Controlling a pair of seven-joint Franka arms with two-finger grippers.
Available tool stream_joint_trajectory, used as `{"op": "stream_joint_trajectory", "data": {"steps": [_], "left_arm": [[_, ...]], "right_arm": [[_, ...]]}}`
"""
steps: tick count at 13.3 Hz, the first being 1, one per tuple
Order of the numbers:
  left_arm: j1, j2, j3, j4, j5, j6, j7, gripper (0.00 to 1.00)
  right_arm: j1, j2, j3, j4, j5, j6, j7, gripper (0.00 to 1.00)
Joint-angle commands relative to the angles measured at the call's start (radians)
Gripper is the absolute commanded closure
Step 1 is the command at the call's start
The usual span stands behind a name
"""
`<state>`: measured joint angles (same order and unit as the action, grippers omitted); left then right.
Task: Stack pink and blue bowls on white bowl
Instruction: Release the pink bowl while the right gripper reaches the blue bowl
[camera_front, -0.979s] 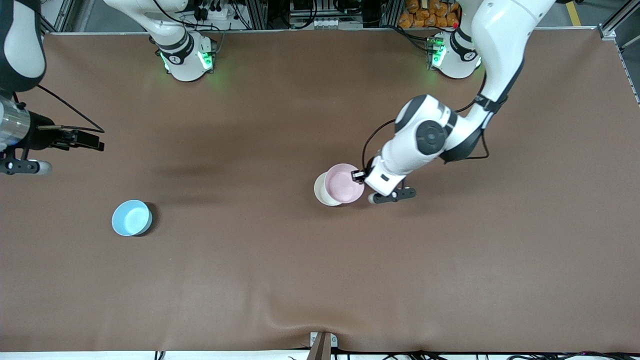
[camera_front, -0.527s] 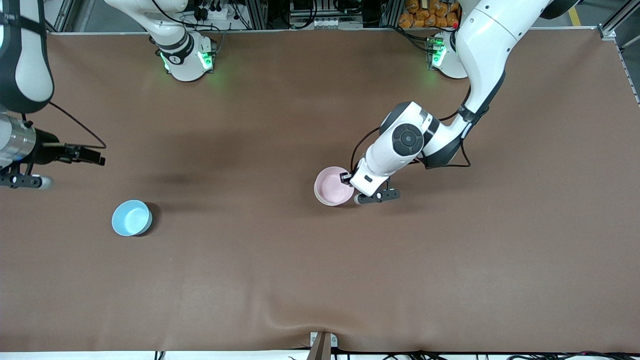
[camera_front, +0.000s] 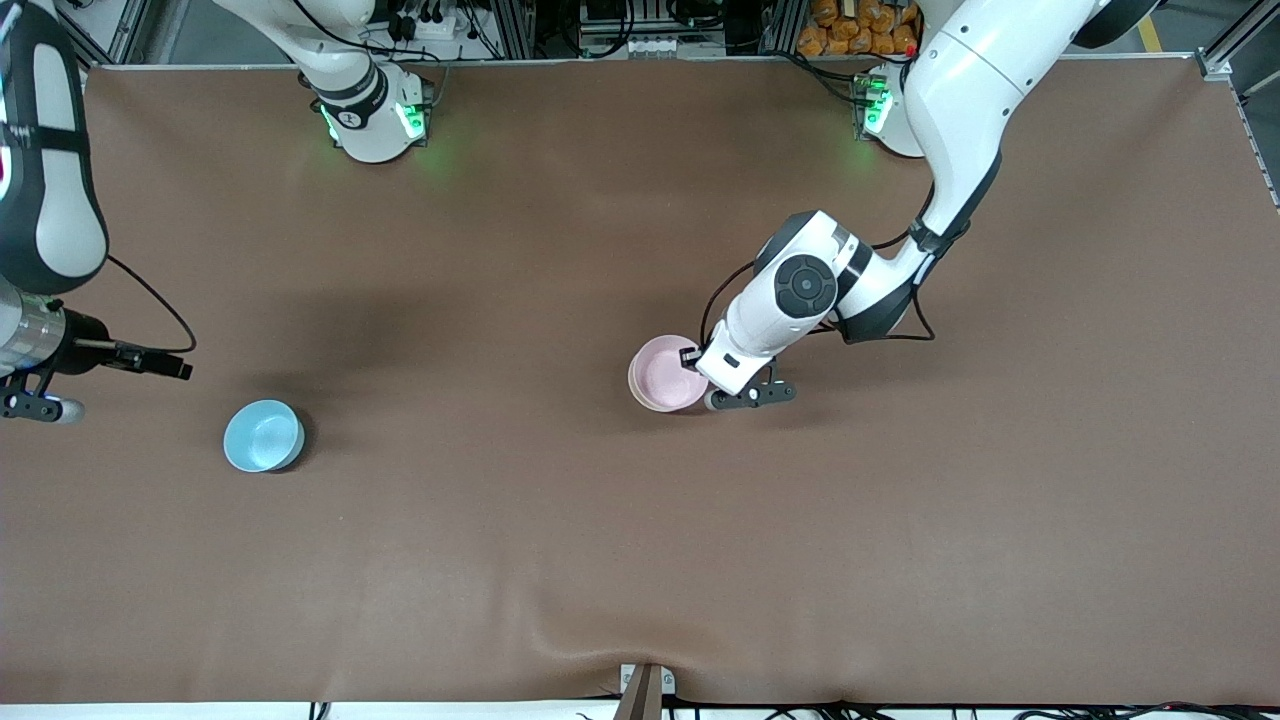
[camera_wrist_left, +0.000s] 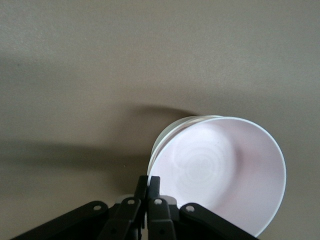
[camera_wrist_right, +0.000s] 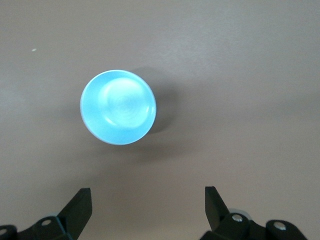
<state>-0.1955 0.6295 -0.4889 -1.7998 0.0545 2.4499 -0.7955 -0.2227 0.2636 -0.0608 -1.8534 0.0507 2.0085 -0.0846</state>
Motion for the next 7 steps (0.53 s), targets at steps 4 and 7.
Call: {"op": "stream_joint_trajectory", "data": {"steps": [4,7], "left_arm": [[-0.010,0.015,0.010,0.065,0.033,0.008,-0.102,0.00],[0.059,-0.153,0.010,0.063,0.033,-0.110,-0.102,0.00]], "right_arm": [[0.019,0.098,0.016,0.010,-0.014,0.059,0.003,0.00],[0.019,0.184,0.016,0.008,-0.014,0.171,0.009,0.00]]}}
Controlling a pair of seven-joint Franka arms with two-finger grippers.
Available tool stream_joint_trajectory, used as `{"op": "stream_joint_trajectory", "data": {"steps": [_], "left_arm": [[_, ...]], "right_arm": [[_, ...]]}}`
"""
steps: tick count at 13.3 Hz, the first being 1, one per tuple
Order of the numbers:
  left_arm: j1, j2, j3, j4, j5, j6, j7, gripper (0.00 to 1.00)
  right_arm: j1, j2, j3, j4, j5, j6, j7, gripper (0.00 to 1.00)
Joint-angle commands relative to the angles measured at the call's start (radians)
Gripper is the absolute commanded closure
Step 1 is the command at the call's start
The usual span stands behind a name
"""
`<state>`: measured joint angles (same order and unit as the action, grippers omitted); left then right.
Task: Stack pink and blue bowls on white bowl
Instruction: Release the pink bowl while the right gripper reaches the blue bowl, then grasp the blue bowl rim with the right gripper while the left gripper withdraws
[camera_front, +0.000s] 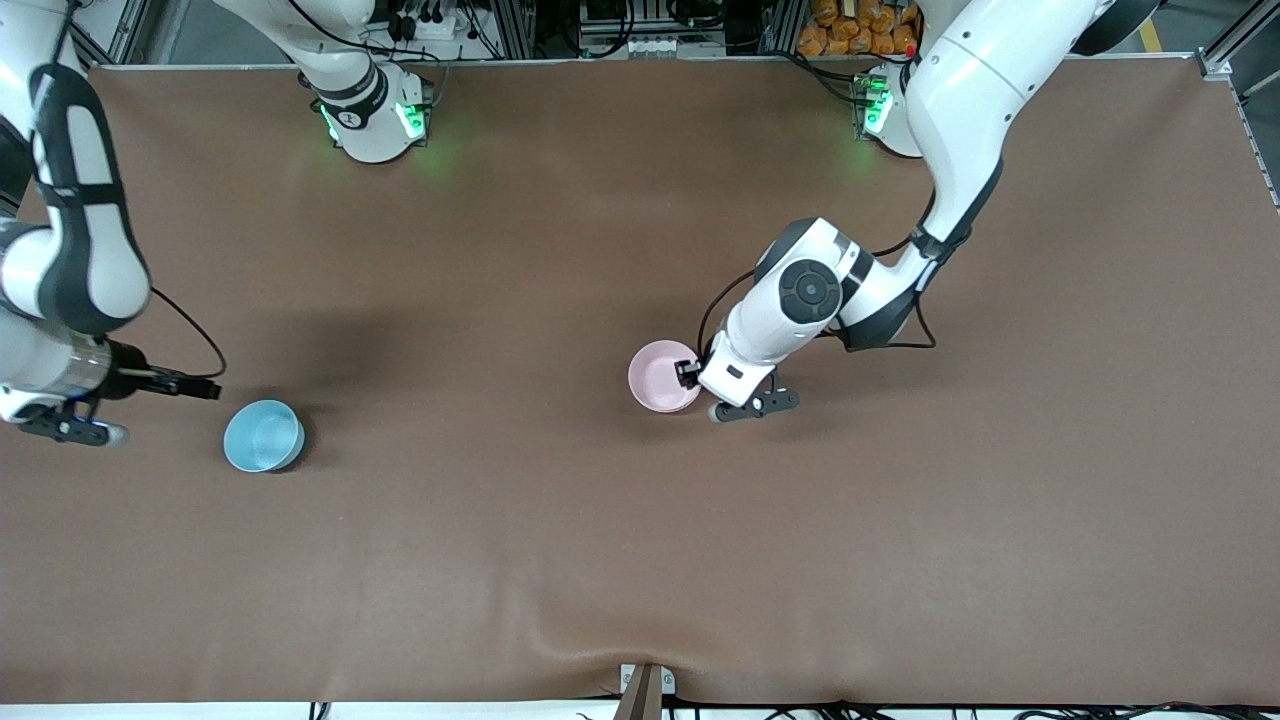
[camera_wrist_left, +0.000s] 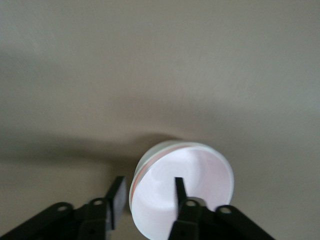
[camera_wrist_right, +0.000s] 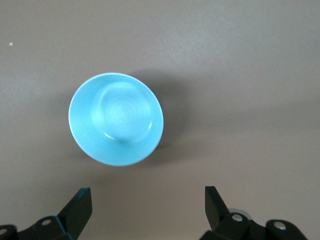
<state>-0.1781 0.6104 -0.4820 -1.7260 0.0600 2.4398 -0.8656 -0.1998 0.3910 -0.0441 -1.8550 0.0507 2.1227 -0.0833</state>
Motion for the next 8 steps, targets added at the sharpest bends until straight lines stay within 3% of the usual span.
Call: {"op": "stream_joint_trajectory", "data": {"steps": [1,5,8], "left_arm": [[0.081,-0.205,0.003,-0.010,0.027,-0.160,-0.029,0.00],[0.184,-0.435,0.003,-0.009,0.027,-0.424,-0.018,0.00],[0.310,-0.541,0.002,-0.004,0.012,-0.569,0.194,0.00]], "right_arm": [[-0.004,0.084,0.000,0.010,-0.014,0.094,0.008,0.00],[-0.012,0.149,0.000,0.010,-0.012,0.197,0.008,0.00],[-0.010,0.172,0.000,0.008,-0.012,0.215,0.008,0.00]]}}
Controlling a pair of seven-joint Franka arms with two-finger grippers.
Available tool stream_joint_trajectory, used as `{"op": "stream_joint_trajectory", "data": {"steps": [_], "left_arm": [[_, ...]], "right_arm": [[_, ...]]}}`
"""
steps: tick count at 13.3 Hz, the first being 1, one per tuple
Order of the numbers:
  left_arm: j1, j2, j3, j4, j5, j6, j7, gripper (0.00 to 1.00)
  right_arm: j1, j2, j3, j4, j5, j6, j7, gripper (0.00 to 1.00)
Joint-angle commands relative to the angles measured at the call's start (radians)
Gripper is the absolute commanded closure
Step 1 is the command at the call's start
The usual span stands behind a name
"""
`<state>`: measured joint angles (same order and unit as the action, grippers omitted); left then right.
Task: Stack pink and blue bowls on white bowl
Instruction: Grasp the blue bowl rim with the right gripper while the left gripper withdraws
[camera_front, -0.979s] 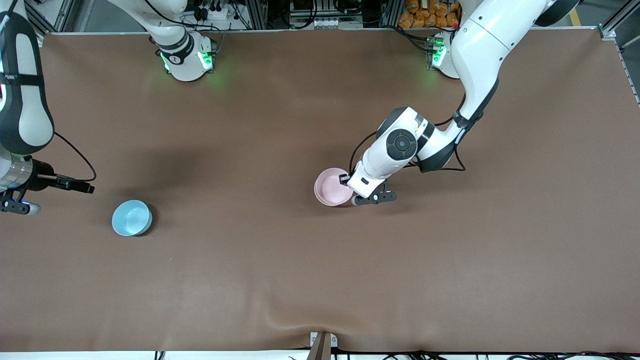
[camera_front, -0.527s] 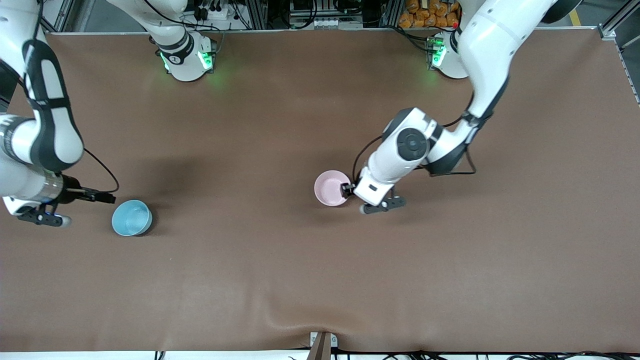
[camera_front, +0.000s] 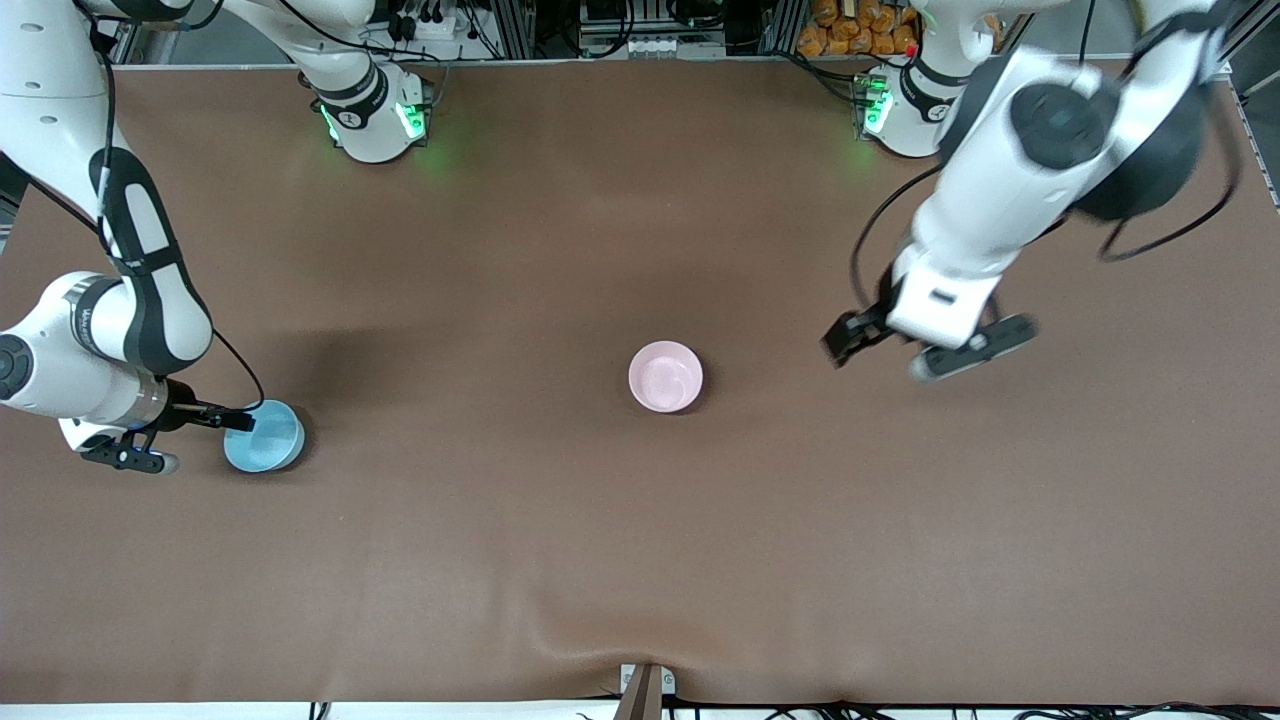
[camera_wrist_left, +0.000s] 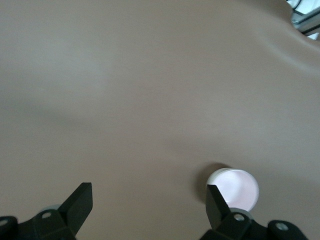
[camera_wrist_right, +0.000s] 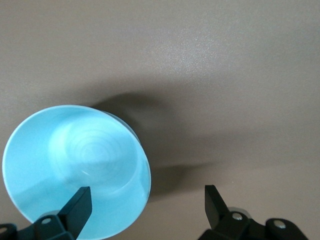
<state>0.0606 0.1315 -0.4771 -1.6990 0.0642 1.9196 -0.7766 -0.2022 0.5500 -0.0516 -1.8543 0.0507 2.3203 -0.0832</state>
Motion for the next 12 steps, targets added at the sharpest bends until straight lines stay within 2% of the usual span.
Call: {"op": "stream_joint_trajectory", "data": {"steps": [1,3,5,7,8,10,11,12], "left_arm": [[0.114,-0.093,-0.005,-0.031,-0.007,-0.094,0.152,0.00],[0.209,-0.141,-0.003,-0.018,-0.079,-0.164,0.248,0.00],[0.283,-0.154,-0.003,0.008,-0.081,-0.227,0.348,0.00],[0.330,-0.155,-0.001,0.060,-0.081,-0.301,0.370,0.00],[0.358,-0.153,-0.001,0.094,-0.081,-0.335,0.393,0.00],[0.393,-0.148,0.000,0.131,-0.083,-0.369,0.482,0.00],[0.403,-0.150,0.000,0.136,-0.083,-0.372,0.487,0.00],[0.409,-0.150,-0.001,0.143,-0.083,-0.379,0.488,0.00]], "right_arm": [[-0.006,0.019,0.007,0.007,-0.011,0.021,0.010,0.00],[-0.006,0.024,0.007,0.006,-0.009,0.021,0.010,0.00],[-0.008,0.027,0.007,0.006,-0.008,0.025,0.010,0.00],[-0.009,0.037,0.007,0.006,-0.008,0.039,0.010,0.00],[-0.009,0.039,0.007,0.006,-0.008,0.039,0.010,0.17],[-0.011,0.041,0.009,0.006,0.000,0.039,0.011,0.63],[-0.013,0.041,0.009,0.006,0.001,0.039,0.011,0.82],[-0.014,0.041,0.009,0.006,0.003,0.039,0.013,0.94]]}}
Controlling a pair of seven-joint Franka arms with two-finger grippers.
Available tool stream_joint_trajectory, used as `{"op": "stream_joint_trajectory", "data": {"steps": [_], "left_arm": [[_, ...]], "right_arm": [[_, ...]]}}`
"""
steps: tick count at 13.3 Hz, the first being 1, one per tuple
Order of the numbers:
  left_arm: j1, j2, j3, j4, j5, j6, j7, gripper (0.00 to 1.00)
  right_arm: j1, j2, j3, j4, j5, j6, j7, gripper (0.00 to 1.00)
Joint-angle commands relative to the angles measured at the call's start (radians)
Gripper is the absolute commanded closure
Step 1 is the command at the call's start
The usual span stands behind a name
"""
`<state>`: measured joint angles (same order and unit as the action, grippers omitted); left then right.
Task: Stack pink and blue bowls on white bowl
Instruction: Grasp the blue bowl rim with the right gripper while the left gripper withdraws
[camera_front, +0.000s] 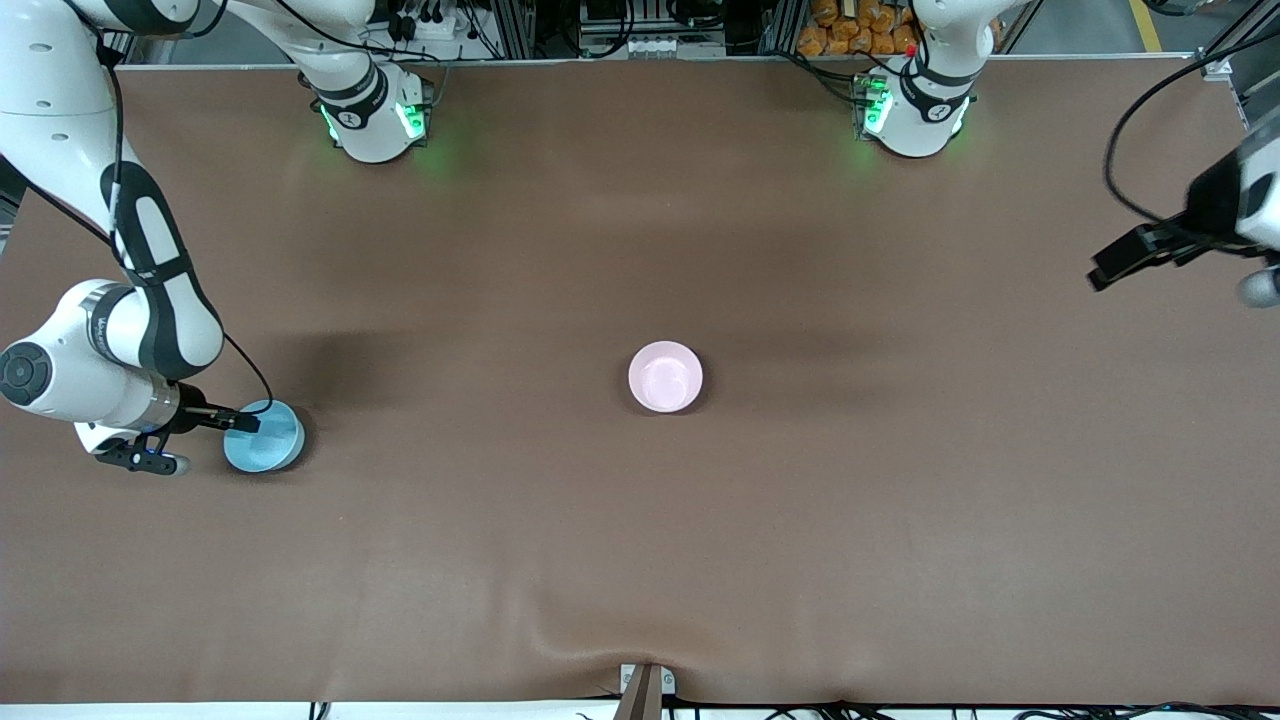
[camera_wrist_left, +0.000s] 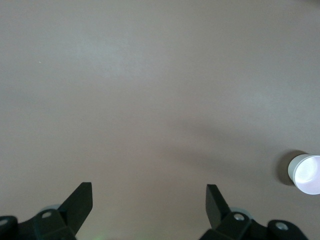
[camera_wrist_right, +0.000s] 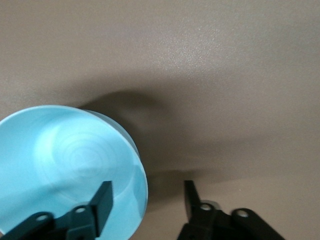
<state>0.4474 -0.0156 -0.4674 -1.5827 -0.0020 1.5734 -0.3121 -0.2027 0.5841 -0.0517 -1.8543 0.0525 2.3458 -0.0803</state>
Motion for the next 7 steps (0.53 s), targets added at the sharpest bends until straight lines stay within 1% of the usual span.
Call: {"op": "stream_joint_trajectory", "data": {"steps": [1,2,7], "left_arm": [[0.022,-0.003,-0.010,0.045,-0.015,-0.041,0.022,0.00],[0.022,-0.003,-0.010,0.059,-0.006,-0.053,0.021,0.00],[0.022,-0.006,0.000,0.064,-0.015,-0.067,0.063,0.00]], "right_arm": [[-0.014,0.006,0.009,0.006,0.003,0.013,0.010,1.00],[-0.014,0.006,0.009,0.007,0.003,0.013,0.010,1.00],[-0.020,-0.015,0.010,0.009,0.003,0.007,0.010,1.00]]}}
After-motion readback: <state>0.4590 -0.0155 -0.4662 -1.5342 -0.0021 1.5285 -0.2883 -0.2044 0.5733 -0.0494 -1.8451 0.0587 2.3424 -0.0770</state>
